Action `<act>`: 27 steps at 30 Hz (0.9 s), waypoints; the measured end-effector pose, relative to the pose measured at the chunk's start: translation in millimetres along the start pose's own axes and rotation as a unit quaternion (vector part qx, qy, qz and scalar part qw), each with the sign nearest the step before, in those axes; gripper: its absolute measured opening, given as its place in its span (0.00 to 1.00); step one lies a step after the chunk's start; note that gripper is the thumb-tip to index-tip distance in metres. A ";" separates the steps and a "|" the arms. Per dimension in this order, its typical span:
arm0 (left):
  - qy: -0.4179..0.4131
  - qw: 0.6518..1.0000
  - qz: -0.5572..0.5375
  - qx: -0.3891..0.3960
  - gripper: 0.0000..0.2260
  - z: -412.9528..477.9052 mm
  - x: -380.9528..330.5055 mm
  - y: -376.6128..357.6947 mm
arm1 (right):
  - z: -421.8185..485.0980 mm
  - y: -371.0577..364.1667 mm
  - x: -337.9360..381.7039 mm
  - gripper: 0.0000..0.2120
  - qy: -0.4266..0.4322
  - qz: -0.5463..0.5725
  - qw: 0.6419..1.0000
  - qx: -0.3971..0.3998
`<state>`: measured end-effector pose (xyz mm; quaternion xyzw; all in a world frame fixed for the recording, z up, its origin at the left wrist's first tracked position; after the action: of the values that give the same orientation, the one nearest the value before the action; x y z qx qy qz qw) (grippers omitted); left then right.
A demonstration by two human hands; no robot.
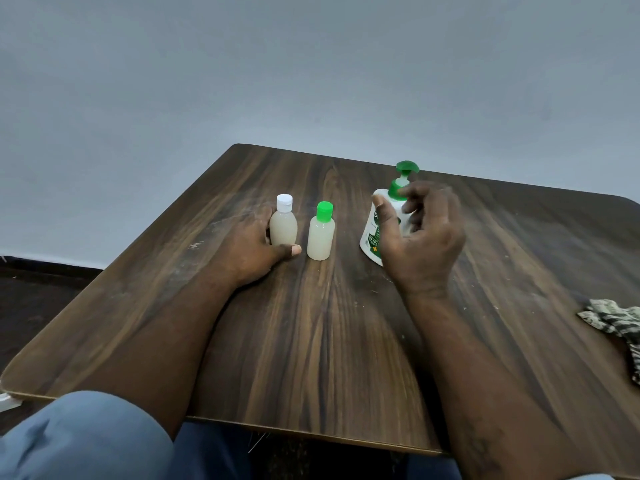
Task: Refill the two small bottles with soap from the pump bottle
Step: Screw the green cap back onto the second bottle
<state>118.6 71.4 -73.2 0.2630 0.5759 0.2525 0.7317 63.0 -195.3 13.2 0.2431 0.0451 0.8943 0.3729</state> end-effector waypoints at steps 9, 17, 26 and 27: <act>0.004 1.000 0.007 -0.001 0.21 -1.3 -1.5 1.9 | -13.8 -37.6 -77.0 0.31 -0.254 0.134 0.944 0.160; 0.007 1.000 -0.005 0.001 0.21 -2.0 -2.0 1.9 | -25.4 -62.3 -92.7 0.28 -0.295 0.226 0.898 0.238; 0.013 1.000 0.000 -0.004 0.21 -2.1 -3.5 3.8 | -29.1 -67.9 -92.7 0.27 -0.292 0.252 0.884 0.264; 0.013 1.000 0.000 -0.004 0.21 -2.0 -3.2 3.7 | -29.1 -68.1 -92.6 0.27 -0.291 0.255 0.883 0.266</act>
<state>115.7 72.1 -68.8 0.2567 0.5841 0.2582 0.7254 149.2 -207.4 -67.3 0.5855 0.1067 0.8021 0.0498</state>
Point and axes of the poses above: each hand's wrist, its own z-axis towards the middle knuckle, its own y-axis out of the back of the hand, x = y × z, the point moved 8 cm from there along z, towards the middle knuckle, and after that the axes turned 10 degrees about x, right-handed, at the moved point
